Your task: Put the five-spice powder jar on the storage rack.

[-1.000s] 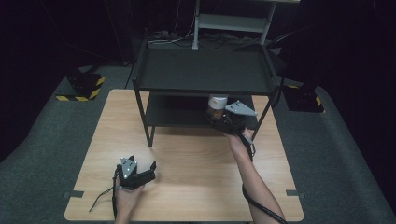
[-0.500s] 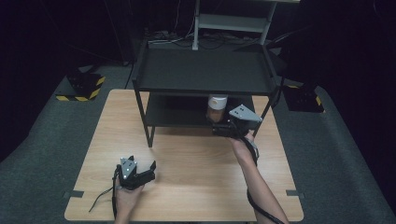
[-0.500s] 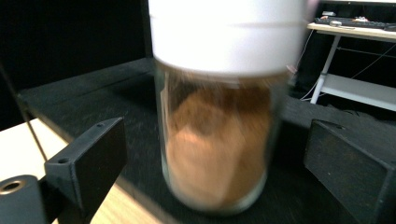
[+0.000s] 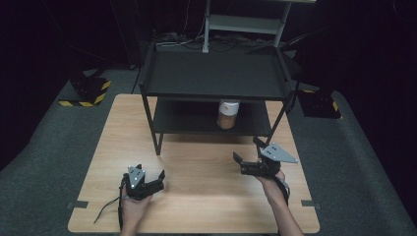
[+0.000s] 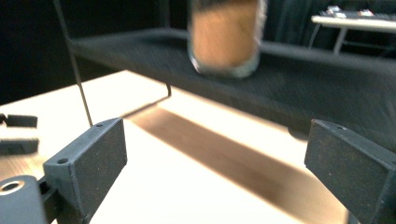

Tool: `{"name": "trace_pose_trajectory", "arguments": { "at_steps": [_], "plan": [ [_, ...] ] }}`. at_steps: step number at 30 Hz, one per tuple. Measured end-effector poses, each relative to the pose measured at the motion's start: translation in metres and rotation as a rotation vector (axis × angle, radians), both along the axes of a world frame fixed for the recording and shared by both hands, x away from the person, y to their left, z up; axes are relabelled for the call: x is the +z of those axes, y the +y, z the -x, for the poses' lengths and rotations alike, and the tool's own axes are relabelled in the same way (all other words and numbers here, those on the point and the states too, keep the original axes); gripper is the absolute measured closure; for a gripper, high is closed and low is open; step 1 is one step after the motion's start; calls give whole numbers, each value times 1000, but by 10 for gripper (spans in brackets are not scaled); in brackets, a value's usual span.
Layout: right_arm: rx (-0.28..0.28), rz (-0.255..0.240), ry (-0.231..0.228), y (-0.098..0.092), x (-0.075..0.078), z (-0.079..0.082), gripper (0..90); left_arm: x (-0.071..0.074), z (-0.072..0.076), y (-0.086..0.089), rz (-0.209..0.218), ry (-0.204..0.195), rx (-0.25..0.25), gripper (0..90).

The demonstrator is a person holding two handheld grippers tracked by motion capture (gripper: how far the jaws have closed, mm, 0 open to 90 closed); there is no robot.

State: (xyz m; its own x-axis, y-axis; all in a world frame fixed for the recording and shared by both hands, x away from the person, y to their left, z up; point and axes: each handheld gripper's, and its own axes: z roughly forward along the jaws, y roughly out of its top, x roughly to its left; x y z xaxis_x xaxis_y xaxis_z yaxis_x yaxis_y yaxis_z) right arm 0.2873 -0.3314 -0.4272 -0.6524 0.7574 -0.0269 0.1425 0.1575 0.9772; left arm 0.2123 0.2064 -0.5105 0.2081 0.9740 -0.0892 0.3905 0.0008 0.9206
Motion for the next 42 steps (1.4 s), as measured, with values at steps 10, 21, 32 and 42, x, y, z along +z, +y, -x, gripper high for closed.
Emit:
{"name": "trace_pose_trajectory", "arguments": {
  "at_steps": [10, 21, 32, 42],
  "plan": [
    [-116, 31, 93, -35, -43, 18, 67, 0, 0, 0, 1, 3, 8, 63],
    [-270, 5, 122, -45, -79, 34, 95, 1, 1, -1, 2, 8, 13, 63],
    [-298, -1, 155, -42, -79, 35, 96, 0, 2, -1, 14, 5, 27, 62],
    [-294, -88, 154, -51, -86, 36, 83, 0, 3, -1, 16, 3, 28, 62]
  ]
}}
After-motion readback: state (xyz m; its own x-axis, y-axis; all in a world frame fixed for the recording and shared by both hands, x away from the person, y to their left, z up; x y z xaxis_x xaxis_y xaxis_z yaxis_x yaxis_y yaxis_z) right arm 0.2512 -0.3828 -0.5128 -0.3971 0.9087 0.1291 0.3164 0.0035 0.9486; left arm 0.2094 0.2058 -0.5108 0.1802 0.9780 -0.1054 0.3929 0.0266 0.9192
